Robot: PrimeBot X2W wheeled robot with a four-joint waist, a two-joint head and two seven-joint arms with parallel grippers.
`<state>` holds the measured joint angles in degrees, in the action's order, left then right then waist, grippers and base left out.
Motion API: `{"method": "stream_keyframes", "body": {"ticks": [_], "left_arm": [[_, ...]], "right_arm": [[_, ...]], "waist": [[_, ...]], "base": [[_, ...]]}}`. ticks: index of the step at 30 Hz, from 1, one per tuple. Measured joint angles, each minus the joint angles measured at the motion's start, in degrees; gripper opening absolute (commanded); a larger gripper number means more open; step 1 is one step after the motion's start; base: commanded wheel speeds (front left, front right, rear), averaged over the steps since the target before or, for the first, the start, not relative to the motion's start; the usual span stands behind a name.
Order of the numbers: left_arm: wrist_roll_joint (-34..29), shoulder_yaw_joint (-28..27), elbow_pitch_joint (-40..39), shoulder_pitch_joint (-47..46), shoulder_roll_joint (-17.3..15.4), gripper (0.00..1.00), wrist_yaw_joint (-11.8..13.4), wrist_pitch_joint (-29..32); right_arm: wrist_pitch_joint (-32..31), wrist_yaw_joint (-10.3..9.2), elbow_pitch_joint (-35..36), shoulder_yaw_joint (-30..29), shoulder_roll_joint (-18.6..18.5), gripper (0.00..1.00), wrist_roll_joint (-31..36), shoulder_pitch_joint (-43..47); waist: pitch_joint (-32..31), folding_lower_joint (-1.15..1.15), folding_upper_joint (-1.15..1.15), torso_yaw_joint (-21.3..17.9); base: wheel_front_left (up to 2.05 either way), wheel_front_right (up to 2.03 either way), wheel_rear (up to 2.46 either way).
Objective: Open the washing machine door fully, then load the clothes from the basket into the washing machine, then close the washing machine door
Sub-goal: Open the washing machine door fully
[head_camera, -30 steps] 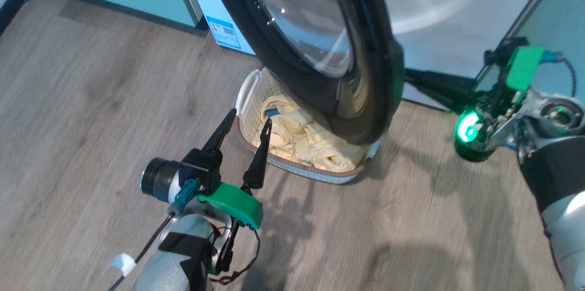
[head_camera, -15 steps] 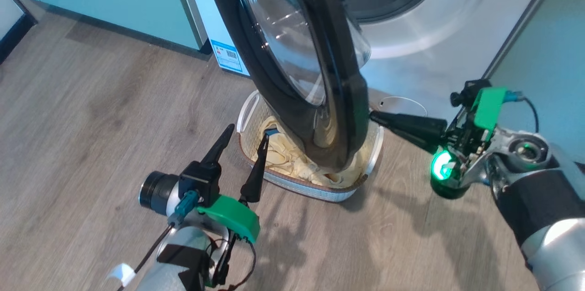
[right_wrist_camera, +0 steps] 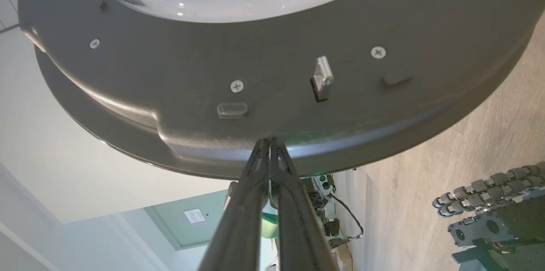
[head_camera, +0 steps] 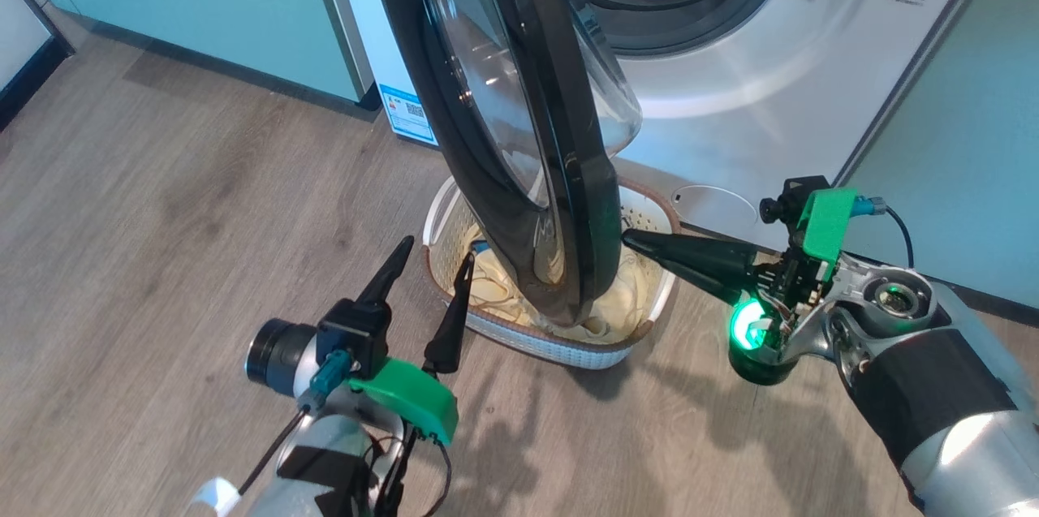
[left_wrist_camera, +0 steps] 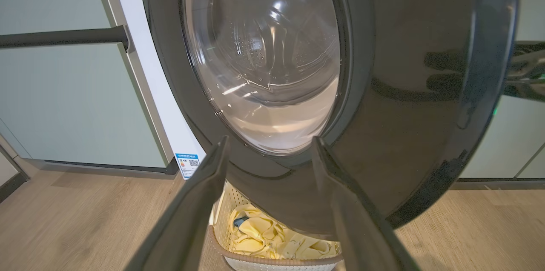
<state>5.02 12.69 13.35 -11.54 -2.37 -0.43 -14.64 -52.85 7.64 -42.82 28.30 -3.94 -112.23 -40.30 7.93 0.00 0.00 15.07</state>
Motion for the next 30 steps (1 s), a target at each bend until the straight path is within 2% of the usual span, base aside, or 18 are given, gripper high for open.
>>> {"method": "stream_keyframes", "body": {"ticks": [9, 18, 23, 24, 25, 30], "left_arm": [[-0.1, -1.1, 0.0, 0.0, 0.0, 1.0, 0.0, 0.0], [-0.1, -1.8, 0.0, 0.2, -0.5, 1.0, 0.1, 0.0], [-0.1, -2.1, 0.1, 0.3, -0.5, 1.0, 0.1, 0.0], [-0.1, -2.2, 0.2, 0.3, -0.5, 1.0, 0.1, 0.0], [-0.1, -2.3, 0.3, 0.3, -0.5, 1.0, 0.2, 0.0], [-0.1, -3.1, 0.4, 0.4, -0.6, 1.0, 0.6, 0.0]], "right_arm": [[5.4, 0.0, 2.3, -1.1, -0.1, 0.0, -2.3, 0.0], [15.8, 0.0, 10.9, -9.2, -3.8, 0.0, -2.6, 4.0], [23.4, 0.0, 17.9, -13.6, -6.0, 0.0, 1.2, 7.6], [25.4, 0.0, 19.2, -14.1, -6.5, 0.44, 2.8, 8.4], [27.1, 0.0, 20.4, -14.7, -7.0, 1.0, 4.4, 9.1], [37.5, 0.0, 25.1, -16.7, -8.0, 1.0, 13.1, 14.0]], "waist": [[0.0, 0.0, 0.0, -0.6], [0.3, 0.0, 0.0, -2.5], [0.4, 0.0, 0.0, -4.0], [0.4, 0.0, 0.0, -4.2], [0.4, 0.0, 0.0, -4.5], [0.2, 0.0, 0.0, -6.0]], "base": [[0.0, 0.0, 0.0], [0.0, 0.0, 0.0], [0.0, 0.0, 0.0], [0.0, 0.0, 0.0], [0.0, 0.0, 0.0], [0.0, 0.0, 0.0]]}}
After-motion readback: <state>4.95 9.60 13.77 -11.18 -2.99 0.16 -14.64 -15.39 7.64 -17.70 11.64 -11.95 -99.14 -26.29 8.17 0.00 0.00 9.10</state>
